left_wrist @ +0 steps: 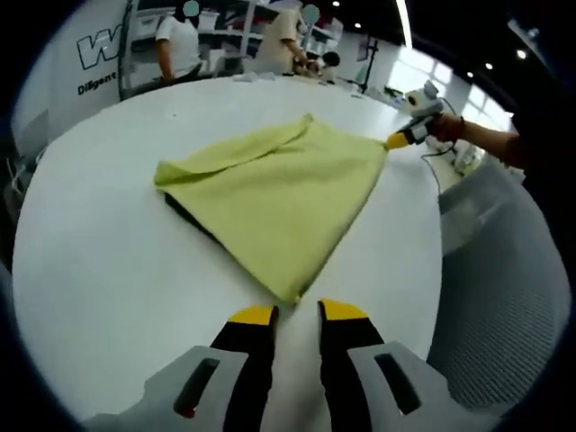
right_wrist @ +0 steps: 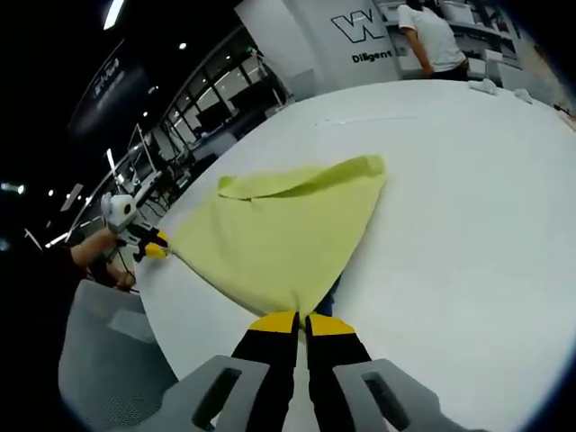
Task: Fold the garment on the visible template until the final outline fits inside the template.
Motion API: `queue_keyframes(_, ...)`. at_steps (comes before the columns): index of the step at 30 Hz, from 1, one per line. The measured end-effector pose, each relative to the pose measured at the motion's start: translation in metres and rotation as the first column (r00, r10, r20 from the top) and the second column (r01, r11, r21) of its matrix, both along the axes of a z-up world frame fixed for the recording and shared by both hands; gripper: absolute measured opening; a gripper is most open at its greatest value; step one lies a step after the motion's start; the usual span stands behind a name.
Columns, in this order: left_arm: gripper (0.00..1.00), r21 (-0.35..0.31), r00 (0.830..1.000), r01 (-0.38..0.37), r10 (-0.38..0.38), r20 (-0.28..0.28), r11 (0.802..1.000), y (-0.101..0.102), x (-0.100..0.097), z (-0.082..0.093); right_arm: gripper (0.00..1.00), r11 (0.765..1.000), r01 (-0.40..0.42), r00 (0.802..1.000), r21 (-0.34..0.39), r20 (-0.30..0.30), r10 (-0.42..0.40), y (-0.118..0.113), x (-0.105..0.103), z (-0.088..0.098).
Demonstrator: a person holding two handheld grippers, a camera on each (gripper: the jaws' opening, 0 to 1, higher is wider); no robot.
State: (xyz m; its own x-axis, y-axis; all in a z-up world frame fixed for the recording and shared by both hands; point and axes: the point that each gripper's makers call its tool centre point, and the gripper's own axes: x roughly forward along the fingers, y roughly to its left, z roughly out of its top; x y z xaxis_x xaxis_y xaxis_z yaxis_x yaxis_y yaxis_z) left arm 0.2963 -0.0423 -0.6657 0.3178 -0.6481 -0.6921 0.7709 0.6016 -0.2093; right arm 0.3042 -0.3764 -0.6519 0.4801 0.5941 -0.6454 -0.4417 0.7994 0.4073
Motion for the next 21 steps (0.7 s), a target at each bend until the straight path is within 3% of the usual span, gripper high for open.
queue_keyframes(2, 0.18, -0.033, 0.999, -0.041, 0.041, -0.015, 0.999, -0.002, 0.001, 0.001, 0.0, 1.0, -0.001, 1.0, -0.002, 0.0, 0.001, 0.0, 0.0, 0.0)
queue_keyframes(12, 0.07, -0.033, 0.995, -0.102, 0.102, -0.018, 0.994, -0.001, 0.008, -0.006, 0.0, 1.0, -0.006, 1.0, -0.012, -0.003, 0.006, 0.0, 0.0, -0.002)
queue_keyframes(15, 0.04, 0.004, 0.998, -0.071, 0.071, 0.002, 0.998, 0.002, 0.008, -0.01, 0.0, 1.0, -0.006, 1.0, -0.013, 0.0, 0.006, -0.001, 0.001, -0.002)
queue_keyframes(16, 0.03, 0.025, 0.999, -0.031, 0.03, 0.033, 0.999, 0.002, 0.008, -0.009, 0.0, 1.0, -0.006, 1.0, -0.014, 0.0, 0.006, -0.001, 0.001, -0.002)
queue_keyframes(19, 0.01, 0.053, 0.998, 0.023, -0.026, 0.053, 0.998, 0.002, 0.005, -0.009, 0.0, 1.0, -0.008, 1.0, -0.018, 0.004, 0.008, -0.002, 0.001, -0.001)
queue_keyframes(21, 0.01, 0.061, 0.998, 0.022, -0.025, 0.056, 0.998, 0.004, 0.007, -0.008, 0.0, 1.0, -0.008, 1.0, -0.016, 0.006, 0.009, -0.002, 0.001, 0.0)
